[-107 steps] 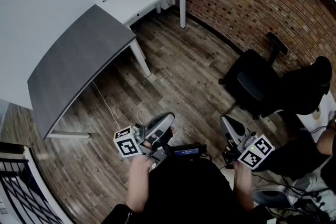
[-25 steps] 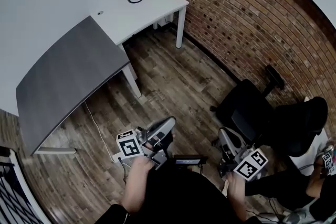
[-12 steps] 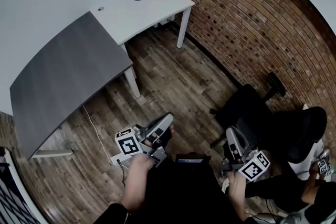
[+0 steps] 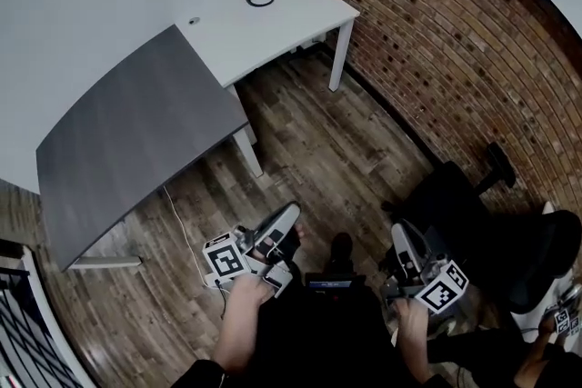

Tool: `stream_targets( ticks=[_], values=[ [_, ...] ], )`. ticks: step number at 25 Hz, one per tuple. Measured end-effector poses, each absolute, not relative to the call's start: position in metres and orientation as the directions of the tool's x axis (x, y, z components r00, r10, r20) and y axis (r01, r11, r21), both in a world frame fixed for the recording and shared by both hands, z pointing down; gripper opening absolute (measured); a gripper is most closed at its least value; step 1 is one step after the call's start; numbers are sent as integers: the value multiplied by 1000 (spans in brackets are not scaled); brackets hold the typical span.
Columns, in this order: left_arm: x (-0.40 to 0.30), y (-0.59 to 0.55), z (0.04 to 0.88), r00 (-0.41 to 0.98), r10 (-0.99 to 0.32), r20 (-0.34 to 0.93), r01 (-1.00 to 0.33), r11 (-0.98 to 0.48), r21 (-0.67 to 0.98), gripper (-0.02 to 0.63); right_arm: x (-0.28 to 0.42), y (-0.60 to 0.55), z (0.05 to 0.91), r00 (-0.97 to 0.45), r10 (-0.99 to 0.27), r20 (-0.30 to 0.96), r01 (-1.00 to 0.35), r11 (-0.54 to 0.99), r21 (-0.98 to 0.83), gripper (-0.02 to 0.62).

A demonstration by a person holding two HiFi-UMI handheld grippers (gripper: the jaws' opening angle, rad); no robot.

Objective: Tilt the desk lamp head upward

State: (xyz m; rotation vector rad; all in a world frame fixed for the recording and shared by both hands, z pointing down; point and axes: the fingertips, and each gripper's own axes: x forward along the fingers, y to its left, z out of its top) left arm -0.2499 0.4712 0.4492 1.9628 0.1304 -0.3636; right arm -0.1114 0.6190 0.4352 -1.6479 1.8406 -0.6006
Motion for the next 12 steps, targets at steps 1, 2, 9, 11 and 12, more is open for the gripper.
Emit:
stream_targets(
  ticks=[1, 2, 9, 11, 12],
  values=[
    [-246, 466, 449, 948, -92, -305, 242, -415, 877, 15, -105, 611, 437, -74, -988, -139, -709, 150, -689, 17],
    [-241, 460, 448, 949, -108, -296, 226, -422, 878, 16, -99, 602, 439, -91, -984, -151, -693, 171, -700, 17],
    [-183, 437, 417, 941, -161, -297, 186, -485, 854, 155, -36, 562, 422, -213, -943, -254, -614, 332, -716, 17],
    [-164, 436, 408, 936, -169, -308, 189, -498, 846, 164, -16, 555, 420, -237, -935, -263, -602, 354, -716, 18],
    [-155, 437, 405, 934, -174, -313, 189, -504, 843, 164, -7, 554, 421, -249, -932, -262, -598, 361, -716, 18]
  ],
)
